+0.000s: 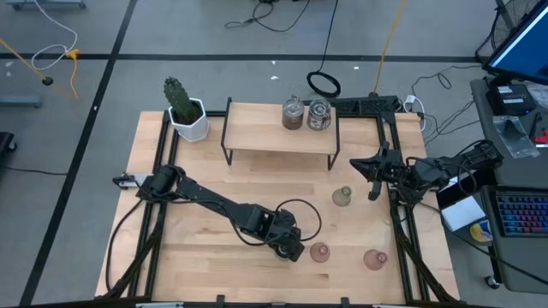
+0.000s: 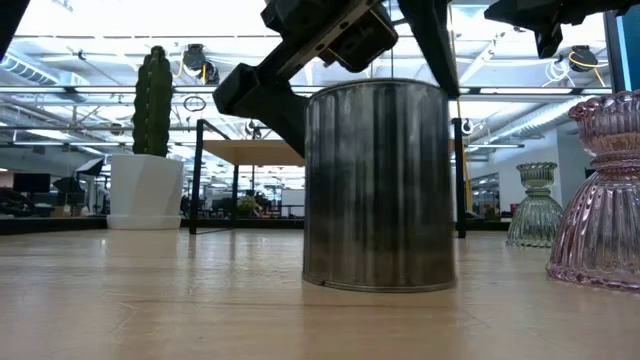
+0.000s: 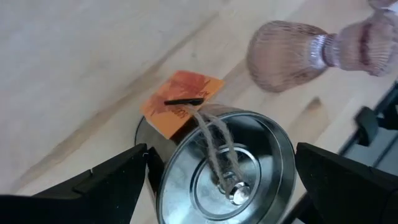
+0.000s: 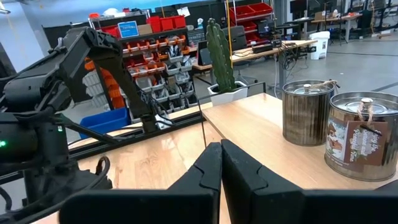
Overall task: Pick & Place candle stick holders
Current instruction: Put the silver scented candle on the shelf
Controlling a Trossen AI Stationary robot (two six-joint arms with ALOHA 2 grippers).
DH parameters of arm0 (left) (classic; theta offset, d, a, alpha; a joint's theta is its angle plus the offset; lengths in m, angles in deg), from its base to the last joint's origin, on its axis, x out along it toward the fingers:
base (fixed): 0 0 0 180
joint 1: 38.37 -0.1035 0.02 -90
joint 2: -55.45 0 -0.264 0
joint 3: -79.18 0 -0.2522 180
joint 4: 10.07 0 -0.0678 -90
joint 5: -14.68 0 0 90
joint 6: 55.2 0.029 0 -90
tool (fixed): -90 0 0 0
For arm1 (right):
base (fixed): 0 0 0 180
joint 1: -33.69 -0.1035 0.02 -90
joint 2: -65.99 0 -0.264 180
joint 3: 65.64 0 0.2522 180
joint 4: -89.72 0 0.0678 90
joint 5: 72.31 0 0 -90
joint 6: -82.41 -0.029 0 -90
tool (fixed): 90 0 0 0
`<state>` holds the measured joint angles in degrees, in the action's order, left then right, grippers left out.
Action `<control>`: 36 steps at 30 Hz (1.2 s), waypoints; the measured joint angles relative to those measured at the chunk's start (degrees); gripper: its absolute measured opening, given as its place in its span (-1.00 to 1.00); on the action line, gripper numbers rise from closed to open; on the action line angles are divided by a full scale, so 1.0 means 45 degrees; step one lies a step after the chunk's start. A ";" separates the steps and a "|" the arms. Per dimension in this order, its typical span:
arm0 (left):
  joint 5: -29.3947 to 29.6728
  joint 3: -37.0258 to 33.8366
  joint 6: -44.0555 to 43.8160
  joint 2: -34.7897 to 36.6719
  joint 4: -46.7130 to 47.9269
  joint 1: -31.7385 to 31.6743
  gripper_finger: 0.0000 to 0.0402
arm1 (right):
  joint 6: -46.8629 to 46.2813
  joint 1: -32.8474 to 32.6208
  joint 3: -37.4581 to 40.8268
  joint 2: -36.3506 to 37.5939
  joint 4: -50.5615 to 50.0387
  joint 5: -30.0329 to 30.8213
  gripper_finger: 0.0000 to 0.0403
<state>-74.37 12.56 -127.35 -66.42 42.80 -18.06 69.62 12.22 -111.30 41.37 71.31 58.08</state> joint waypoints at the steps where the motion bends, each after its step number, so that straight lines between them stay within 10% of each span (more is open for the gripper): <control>1: -0.0057 0.0000 0.0039 -0.0003 0.0000 -0.0001 0.99 | -0.0001 -0.0002 0.0000 0.0001 -0.0014 0.0000 -1.00; 36: -0.1509 -0.0024 -0.1059 -0.0037 0.2732 -0.0709 0.99 | 0.0001 -0.0002 0.0000 0.0000 -0.0028 0.0002 -1.00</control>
<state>-81.16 12.45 -132.12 -66.59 55.10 -21.25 69.62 12.21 -111.30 41.37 71.18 58.09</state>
